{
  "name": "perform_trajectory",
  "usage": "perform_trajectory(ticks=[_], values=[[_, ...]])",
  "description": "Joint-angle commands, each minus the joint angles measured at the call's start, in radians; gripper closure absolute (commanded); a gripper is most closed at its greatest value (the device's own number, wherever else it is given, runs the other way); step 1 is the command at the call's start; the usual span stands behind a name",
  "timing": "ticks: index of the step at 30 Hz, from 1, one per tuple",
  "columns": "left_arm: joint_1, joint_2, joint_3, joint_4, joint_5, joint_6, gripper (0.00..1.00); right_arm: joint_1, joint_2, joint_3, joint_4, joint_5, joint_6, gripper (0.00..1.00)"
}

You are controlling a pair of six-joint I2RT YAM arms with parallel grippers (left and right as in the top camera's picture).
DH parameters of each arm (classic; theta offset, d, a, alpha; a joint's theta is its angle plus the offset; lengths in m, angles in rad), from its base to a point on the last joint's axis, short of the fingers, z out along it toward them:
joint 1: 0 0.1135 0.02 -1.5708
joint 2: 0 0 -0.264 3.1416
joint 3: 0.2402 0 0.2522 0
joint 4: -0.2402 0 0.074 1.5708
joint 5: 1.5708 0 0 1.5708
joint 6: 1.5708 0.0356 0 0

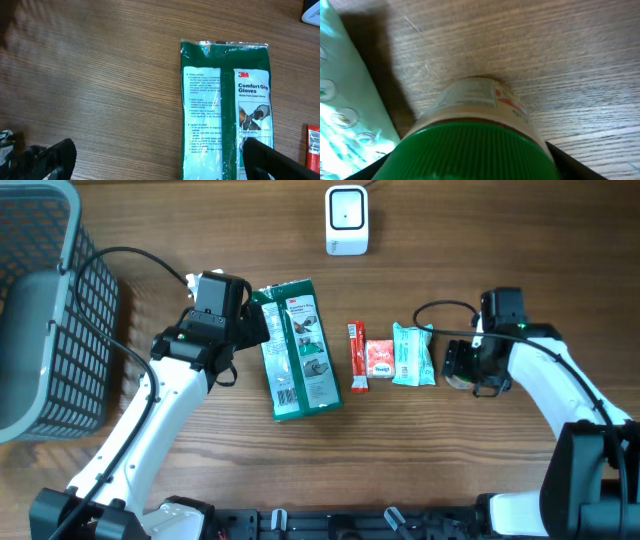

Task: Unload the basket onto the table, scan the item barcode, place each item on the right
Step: 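Grasp the jar lid and slide the jar left toward the tissue pack, then lift the green-lidded jar off the table with the right gripper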

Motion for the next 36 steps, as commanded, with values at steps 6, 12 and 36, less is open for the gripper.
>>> perform_trajectory(ticks=[6, 12, 36], values=[[0.006, 0.003, 0.008, 0.004, -0.016, 0.011, 0.00, 0.003, 0.009, -0.005, 0.020, 0.010, -0.019, 0.20], [0.006, 0.003, 0.008, 0.004, -0.016, 0.011, 0.00, 0.003, 0.009, -0.006, 0.039, 0.011, -0.021, 0.16], [0.006, 0.003, 0.008, 0.004, -0.016, 0.011, 0.00, 0.002, -0.077, 0.367, -0.457, -0.537, -0.048, 0.96]])
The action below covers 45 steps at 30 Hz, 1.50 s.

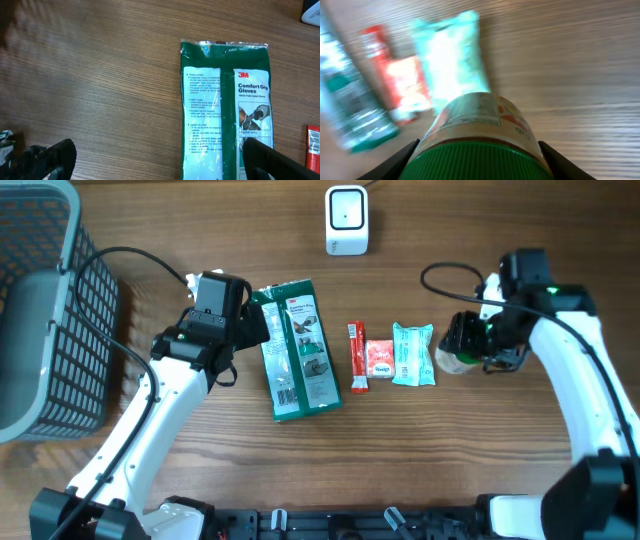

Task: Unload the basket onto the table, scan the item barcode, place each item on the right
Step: 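Lift the green-lidded jar off the table with the right gripper, then carry the jar up to the white scanner and hold it there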

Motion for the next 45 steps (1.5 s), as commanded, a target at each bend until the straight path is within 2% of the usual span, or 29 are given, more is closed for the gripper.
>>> perform_trajectory(ticks=[1, 3, 14, 24, 31, 34, 40, 43, 45], values=[[0.006, 0.003, 0.008, 0.003, -0.016, 0.011, 0.00, 0.003, -0.024, 0.014, -0.065, -0.348, -0.023, 0.96], [0.006, 0.003, 0.008, 0.003, -0.016, 0.011, 0.00, 0.003, -0.024, 0.011, -0.089, -0.457, -0.024, 0.96], [0.006, 0.003, 0.008, 0.003, -0.016, 0.011, 0.00, 0.003, -0.024, 0.011, -0.150, -0.709, 0.028, 0.96], [0.006, 0.003, 0.008, 0.003, -0.016, 0.011, 0.00, 0.013, -0.024, 0.011, -0.064, -0.701, 0.032, 0.96], [0.006, 0.003, 0.008, 0.003, -0.016, 0.011, 0.00, 0.042, -0.024, 0.035, -0.052, -0.607, 0.064, 0.96], [0.006, 0.003, 0.008, 0.003, -0.016, 0.011, 0.00, 0.046, -0.024, 0.135, -0.082, -0.569, 0.096, 0.95], [0.006, 0.003, 0.008, 0.003, -0.016, 0.011, 0.00, 0.078, 0.009, 0.537, -0.143, -0.418, 0.170, 0.96], [0.006, 0.003, 0.008, 0.003, -0.016, 0.011, 0.00, 0.114, 0.064, 0.710, -0.103, -0.350, 0.206, 0.96], [0.006, 0.003, 0.008, 0.003, -0.016, 0.011, 0.00, 0.142, 0.097, 0.759, -0.029, -0.301, 0.212, 0.95]])
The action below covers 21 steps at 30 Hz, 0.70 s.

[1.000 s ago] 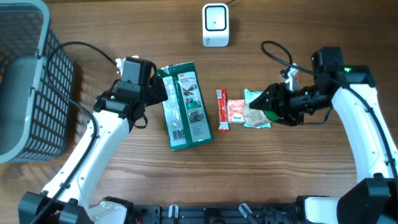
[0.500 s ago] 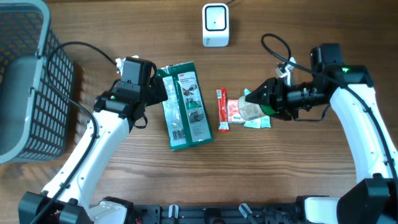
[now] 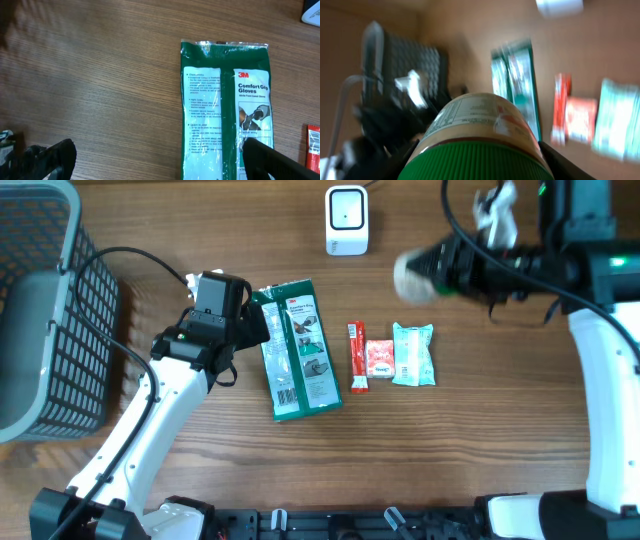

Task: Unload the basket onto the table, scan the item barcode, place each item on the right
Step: 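Carry the jar up to the white scanner and hold it there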

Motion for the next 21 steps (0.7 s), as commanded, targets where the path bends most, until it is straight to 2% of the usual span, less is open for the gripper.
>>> perform_trajectory(ticks=[1, 5, 8, 12, 21], values=[[0.006, 0.003, 0.008, 0.004, -0.016, 0.011, 0.00, 0.068, 0.084, 0.103, 0.153, 0.141, 0.046, 0.95], [0.006, 0.003, 0.008, 0.004, -0.016, 0.011, 0.00, 0.182, 0.206, 0.103, 0.452, 0.364, 0.009, 0.95], [0.006, 0.003, 0.008, 0.004, -0.016, 0.011, 0.00, 0.229, 0.294, 0.103, 0.579, 0.439, -0.050, 0.95], [0.006, 0.003, 0.008, 0.004, -0.016, 0.011, 0.00, 0.269, 0.448, 0.103, 0.751, 0.459, -0.108, 0.96], [0.006, 0.003, 0.008, 0.004, -0.016, 0.011, 0.00, 0.266, 0.774, 0.103, 1.117, 0.479, -0.111, 0.95]])
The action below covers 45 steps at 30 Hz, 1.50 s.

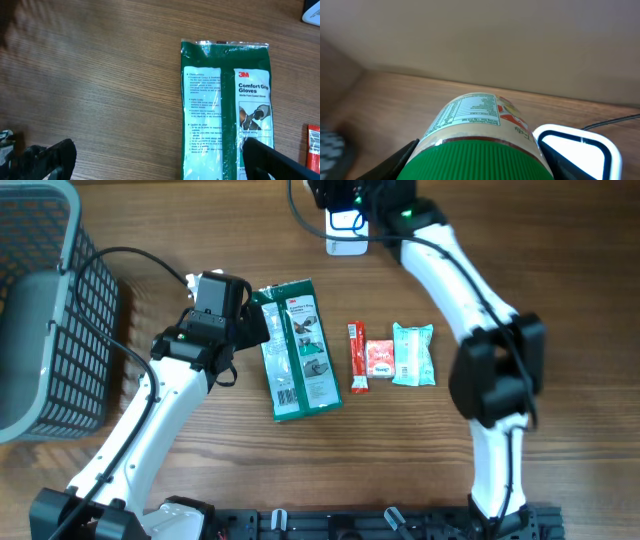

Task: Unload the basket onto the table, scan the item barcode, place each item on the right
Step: 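Carry the jar up to the white scanner and hold it there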

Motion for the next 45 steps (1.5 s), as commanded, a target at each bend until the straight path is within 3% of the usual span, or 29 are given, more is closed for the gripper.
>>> perform_trajectory(ticks=[1, 12, 23, 45], values=[[0.006, 0.003, 0.008, 0.004, -0.016, 0.011, 0.00, -0.008, 0.103, 0.005, 0.111, 0.059, -0.020, 0.96], [0.006, 0.003, 0.008, 0.004, -0.016, 0.011, 0.00, -0.010, 0.144, 0.005, 0.305, 0.194, -0.020, 0.96], [0.006, 0.003, 0.008, 0.004, -0.016, 0.011, 0.00, -0.011, 0.151, -0.009, 0.272, 0.303, -0.021, 0.96], [0.006, 0.003, 0.008, 0.004, -0.016, 0.011, 0.00, -0.011, 0.182, -0.018, 0.165, 0.317, -0.020, 0.96]])
